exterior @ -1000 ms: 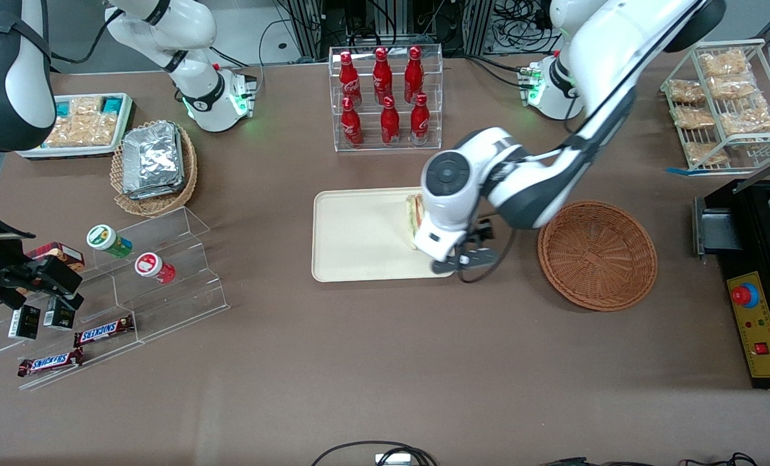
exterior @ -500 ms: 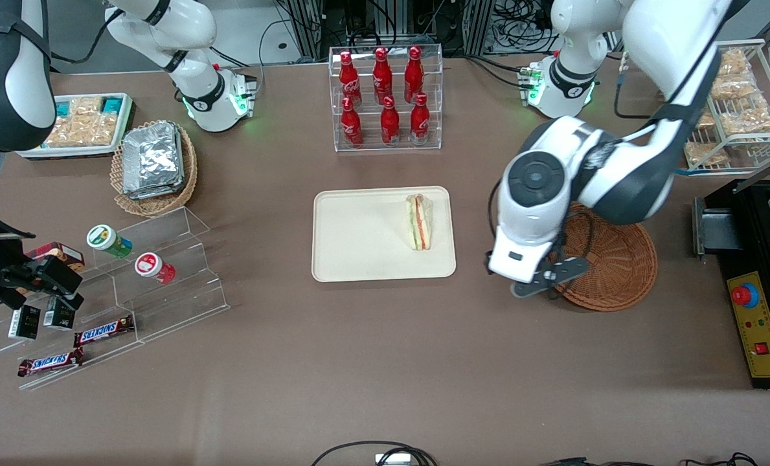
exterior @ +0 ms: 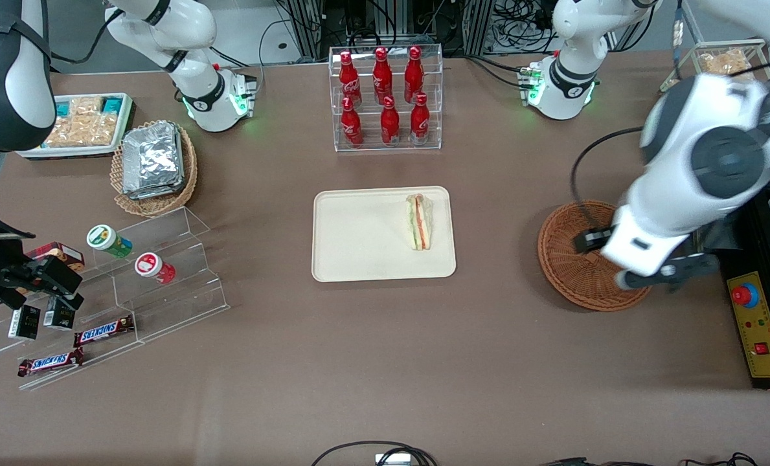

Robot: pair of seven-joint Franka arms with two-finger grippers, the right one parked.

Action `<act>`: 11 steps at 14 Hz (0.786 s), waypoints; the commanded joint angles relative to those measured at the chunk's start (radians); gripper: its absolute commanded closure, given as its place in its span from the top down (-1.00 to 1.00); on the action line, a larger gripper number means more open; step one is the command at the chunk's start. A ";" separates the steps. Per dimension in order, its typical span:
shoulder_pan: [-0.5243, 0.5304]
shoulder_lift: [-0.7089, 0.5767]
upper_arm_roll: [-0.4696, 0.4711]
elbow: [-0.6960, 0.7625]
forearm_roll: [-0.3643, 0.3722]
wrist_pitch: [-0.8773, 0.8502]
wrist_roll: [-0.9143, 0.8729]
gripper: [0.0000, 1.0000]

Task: Place sandwich from basket to tray

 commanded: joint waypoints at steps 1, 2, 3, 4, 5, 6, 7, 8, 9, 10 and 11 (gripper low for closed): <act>-0.090 -0.116 0.195 -0.029 -0.102 -0.019 0.169 0.99; -0.118 -0.141 0.256 -0.035 -0.116 -0.030 0.225 0.99; -0.136 -0.161 0.298 -0.035 -0.127 -0.050 0.283 0.99; -0.143 -0.180 0.336 -0.035 -0.150 -0.062 0.353 0.99; -0.143 -0.199 0.369 -0.037 -0.176 -0.071 0.421 0.99; -0.143 -0.214 0.386 -0.037 -0.191 -0.089 0.463 0.99; -0.143 -0.225 0.396 -0.037 -0.193 -0.114 0.490 0.99; -0.143 -0.233 0.413 -0.040 -0.195 -0.126 0.539 0.99; -0.143 -0.250 0.419 -0.058 -0.195 -0.126 0.600 0.99; -0.143 -0.266 0.432 -0.069 -0.193 -0.125 0.638 0.99; -0.152 -0.271 0.442 -0.070 -0.193 -0.126 0.644 0.99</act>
